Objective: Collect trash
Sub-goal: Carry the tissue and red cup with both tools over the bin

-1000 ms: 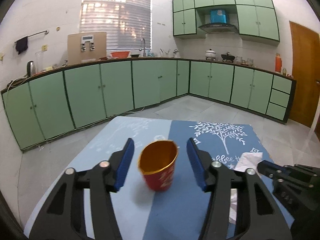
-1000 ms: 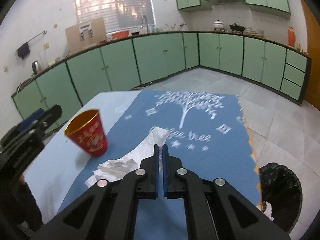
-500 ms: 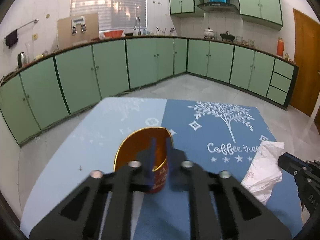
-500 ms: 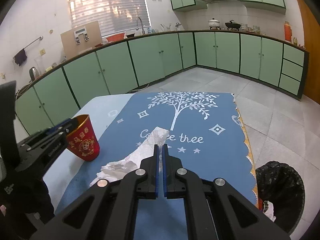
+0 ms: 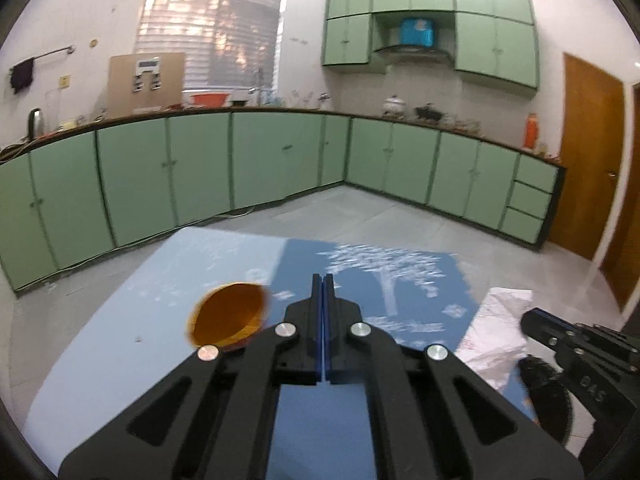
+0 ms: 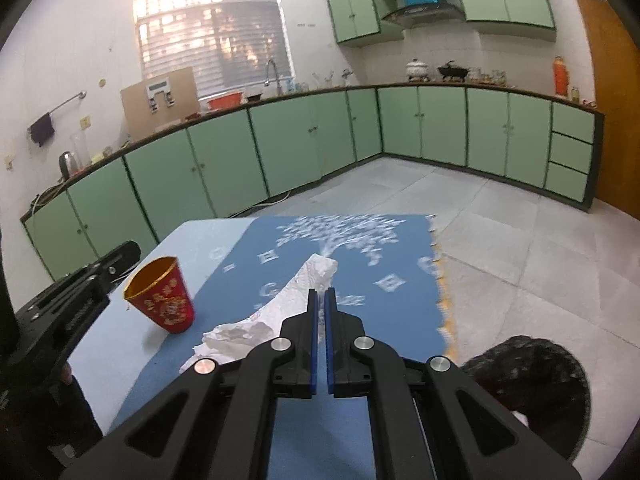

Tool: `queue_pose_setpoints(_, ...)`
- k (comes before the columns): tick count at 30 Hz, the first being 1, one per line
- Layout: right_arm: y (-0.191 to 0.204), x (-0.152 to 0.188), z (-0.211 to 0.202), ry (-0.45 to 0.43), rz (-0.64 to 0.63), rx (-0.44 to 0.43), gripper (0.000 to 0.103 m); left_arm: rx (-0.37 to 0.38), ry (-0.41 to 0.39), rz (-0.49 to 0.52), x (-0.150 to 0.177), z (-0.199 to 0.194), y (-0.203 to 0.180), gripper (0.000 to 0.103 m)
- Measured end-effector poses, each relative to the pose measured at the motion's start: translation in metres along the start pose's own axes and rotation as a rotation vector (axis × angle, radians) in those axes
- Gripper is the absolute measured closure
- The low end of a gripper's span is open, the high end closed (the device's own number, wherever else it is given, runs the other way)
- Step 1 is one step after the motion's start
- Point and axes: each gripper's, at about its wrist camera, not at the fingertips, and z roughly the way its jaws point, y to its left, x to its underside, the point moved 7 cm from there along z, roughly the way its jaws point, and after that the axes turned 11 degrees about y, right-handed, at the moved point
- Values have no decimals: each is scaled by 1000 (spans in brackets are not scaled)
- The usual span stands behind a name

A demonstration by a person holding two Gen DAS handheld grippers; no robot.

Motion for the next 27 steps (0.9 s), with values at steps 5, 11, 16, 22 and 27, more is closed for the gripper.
queue_pose_setpoints(5,-52,6,-29,-21,48,60,100,101,-11,47,3,-7,-64,103)
queue_pose_setpoints(11,-138,23,-64,-36,116,186,100,211,4,95,16,-2,-152,103)
queue_pose_setpoints(16,-204,41,-83,-32,183,270,100,287,32,149,35,4,-220,103)
queue_pose_setpoints(22,-220,50,-88,-44,204,262,100,200,-13,138,25,1,-194,103)
queue_pose_setpoints(27,-160,35,-61,-44,140,144,100,37,-22,65,3,7,-100,103)
